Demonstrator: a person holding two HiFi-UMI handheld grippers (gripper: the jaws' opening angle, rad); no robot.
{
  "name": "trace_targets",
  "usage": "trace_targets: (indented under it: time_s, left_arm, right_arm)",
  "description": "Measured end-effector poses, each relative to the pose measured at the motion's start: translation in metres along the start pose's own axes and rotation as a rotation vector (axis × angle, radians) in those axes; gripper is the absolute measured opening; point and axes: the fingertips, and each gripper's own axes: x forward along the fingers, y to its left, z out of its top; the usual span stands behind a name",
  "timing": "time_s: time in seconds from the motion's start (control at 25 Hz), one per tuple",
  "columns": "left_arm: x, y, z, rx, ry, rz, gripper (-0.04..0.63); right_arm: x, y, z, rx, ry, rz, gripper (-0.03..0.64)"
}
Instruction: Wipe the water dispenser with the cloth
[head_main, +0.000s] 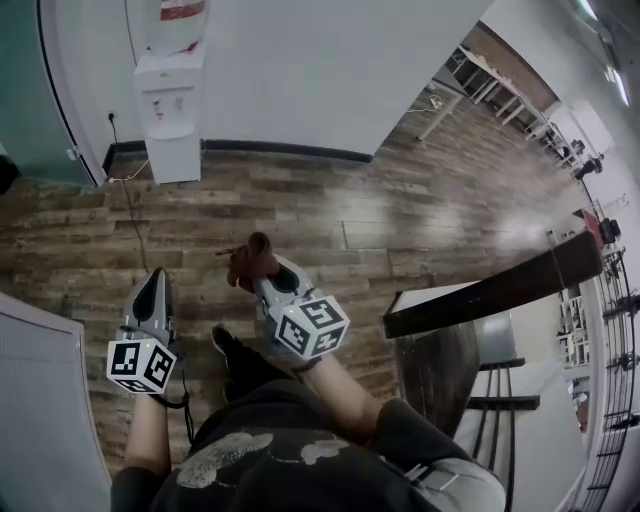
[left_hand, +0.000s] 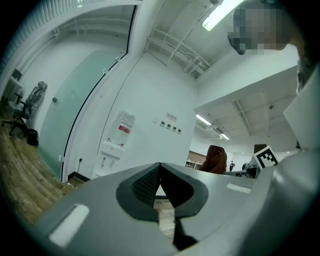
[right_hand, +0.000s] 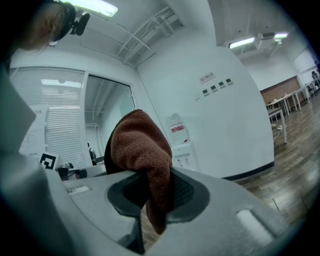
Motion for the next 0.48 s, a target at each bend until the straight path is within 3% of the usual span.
trace_targets:
  time_s: [0.48]
  left_arm:
    - [0.011, -0.009, -0.007, -0.005, -0.006, 0.021, 0.018]
  right_arm:
    - [0.008, -0.017, 0.007, -0.016, 0.022, 0.034, 0.060]
